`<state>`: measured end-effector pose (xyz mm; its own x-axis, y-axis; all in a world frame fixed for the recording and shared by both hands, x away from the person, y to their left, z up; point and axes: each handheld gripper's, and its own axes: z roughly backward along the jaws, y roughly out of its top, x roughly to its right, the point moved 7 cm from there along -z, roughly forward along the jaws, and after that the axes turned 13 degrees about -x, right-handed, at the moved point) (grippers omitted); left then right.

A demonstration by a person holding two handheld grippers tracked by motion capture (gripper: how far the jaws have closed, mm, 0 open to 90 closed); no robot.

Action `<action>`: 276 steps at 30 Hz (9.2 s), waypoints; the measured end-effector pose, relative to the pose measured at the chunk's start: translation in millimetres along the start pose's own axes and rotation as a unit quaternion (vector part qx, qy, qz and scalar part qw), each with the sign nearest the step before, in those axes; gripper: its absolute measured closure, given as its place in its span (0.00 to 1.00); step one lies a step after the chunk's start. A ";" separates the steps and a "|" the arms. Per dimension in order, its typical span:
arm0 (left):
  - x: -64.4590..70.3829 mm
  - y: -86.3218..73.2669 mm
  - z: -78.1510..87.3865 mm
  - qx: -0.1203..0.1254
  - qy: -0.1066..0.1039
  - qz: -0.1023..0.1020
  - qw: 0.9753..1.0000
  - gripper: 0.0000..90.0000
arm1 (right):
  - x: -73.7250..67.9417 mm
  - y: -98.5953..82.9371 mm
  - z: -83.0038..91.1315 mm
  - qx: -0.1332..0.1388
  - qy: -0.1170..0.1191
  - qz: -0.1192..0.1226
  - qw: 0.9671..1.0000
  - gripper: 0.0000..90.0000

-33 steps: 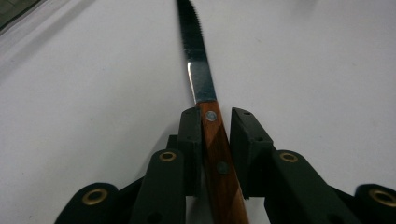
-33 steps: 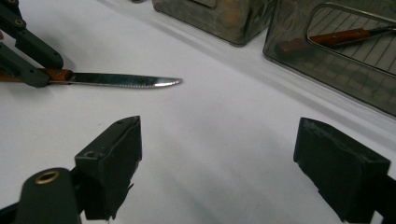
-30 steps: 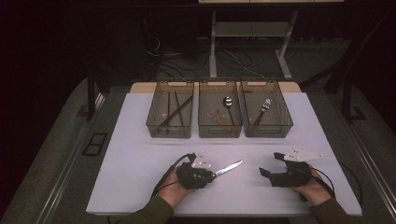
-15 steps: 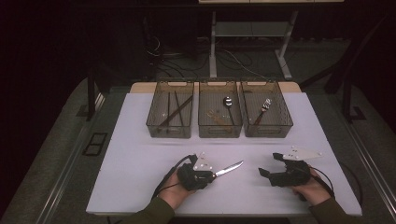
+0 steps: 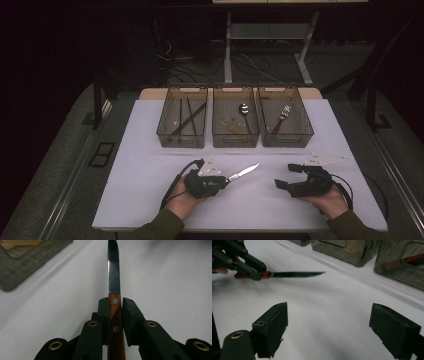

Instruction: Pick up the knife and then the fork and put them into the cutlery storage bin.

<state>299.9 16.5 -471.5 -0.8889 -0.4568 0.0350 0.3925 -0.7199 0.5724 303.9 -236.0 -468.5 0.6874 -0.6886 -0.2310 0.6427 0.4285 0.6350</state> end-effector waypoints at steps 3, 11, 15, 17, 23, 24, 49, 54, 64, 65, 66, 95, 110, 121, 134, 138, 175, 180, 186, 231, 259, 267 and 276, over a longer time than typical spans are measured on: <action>-3.4 4.0 4.0 0.013 -0.001 0.004 1.000 0.86 | -4.6 7.2 -5.1 0.001 0.006 0.006 1.000 0.17; -6.7 20.6 10.3 0.048 0.001 0.006 0.999 0.86 | -21.3 31.2 -24.0 0.007 0.028 0.025 0.999 0.18; -7.8 27.6 13.5 0.060 0.004 0.007 0.998 0.86 | -27.9 41.1 -30.7 0.010 0.049 0.028 0.998 0.25; -8.8 30.1 14.3 0.066 0.004 0.007 0.998 0.86 | -29.7 47.1 -31.6 0.016 0.061 0.025 0.998 0.26; -8.1 36.6 15.5 0.082 0.007 0.008 0.997 0.86 | -33.6 62.3 -32.7 0.037 0.090 0.017 0.995 0.35; -7.6 37.7 15.6 0.084 0.006 0.009 0.996 0.86 | -34.5 64.3 -32.7 0.039 0.097 0.015 0.994 0.37; -6.1 49.8 6.0 0.095 0.012 0.017 0.995 0.86 | -41.8 97.6 -31.3 0.100 0.146 -0.004 0.984 0.88; -7.9 49.1 5.0 0.094 0.016 0.017 0.995 0.85 | -47.3 102.4 -30.8 0.100 0.155 0.007 0.983 0.94; -10.7 43.7 3.0 0.091 0.003 0.027 0.996 0.78 | -52.3 107.0 -32.8 0.095 0.145 0.028 0.984 0.99; -10.7 43.1 3.4 0.091 0.002 0.024 0.996 0.77 | -51.1 106.9 -31.2 0.093 0.142 0.027 0.985 0.99; -10.6 42.4 3.5 0.090 0.003 0.020 0.996 0.74 | -49.6 107.3 -29.9 0.094 0.137 0.029 0.986 0.99; -33.5 -40.5 40.6 0.088 -0.014 0.036 0.995 0.20 | 21.5 111.4 39.3 0.080 0.019 0.018 0.996 0.99; -43.8 -66.4 43.1 0.079 -0.007 0.051 0.996 0.00 | 58.8 139.0 99.7 0.103 -0.041 0.004 0.994 0.99; -42.8 -66.6 43.4 0.082 -0.015 0.056 0.995 0.00 | 111.2 163.0 107.2 0.078 -0.105 -0.021 0.991 0.99; -42.7 -67.8 44.1 0.082 -0.016 0.048 0.995 0.00 | 153.8 147.0 75.5 -0.022 -0.155 -0.045 0.987 0.99; -42.6 -68.3 43.4 0.078 -0.014 0.046 0.996 0.00 | 154.8 139.6 70.4 -0.050 -0.154 -0.042 0.986 0.99; -41.5 -67.7 43.0 0.078 -0.020 0.047 0.996 0.00 | 165.4 151.0 -4.2 -0.076 -0.146 -0.043 0.985 0.99; -41.4 -67.5 43.0 0.079 -0.021 0.046 0.996 0.00 | 166.9 152.5 -19.1 -0.091 -0.148 -0.040 0.984 0.99; -41.3 -67.1 43.3 0.081 -0.022 0.047 0.995 0.00 | 168.0 154.6 -34.6 -0.110 -0.153 -0.033 0.981 0.99; -43.2 -66.6 40.0 0.078 -0.030 0.049 0.995 0.00 | 134.2 150.7 -8.7 -0.003 -0.130 -0.046 0.990 0.20; -48.6 -70.2 41.5 0.073 -0.024 0.050 0.996 0.00 | 81.3 104.6 15.5 0.051 -0.106 -0.011 0.993 0.16; -48.8 -71.0 42.3 0.071 -0.021 0.051 0.996 0.00 | 61.3 84.7 16.5 0.058 -0.089 0.006 0.994 0.16; -49.1 -71.7 42.6 0.070 -0.021 0.052 0.996 0.00 | 45.6 59.3 15.0 0.065 -0.079 0.012 0.995 0.16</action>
<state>305.3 112.8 -479.3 -0.8556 -0.5004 0.1320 0.4481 -0.5886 0.6729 368.3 -250.8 -430.4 0.6330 -0.7673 -0.1030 0.5712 0.3731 0.7311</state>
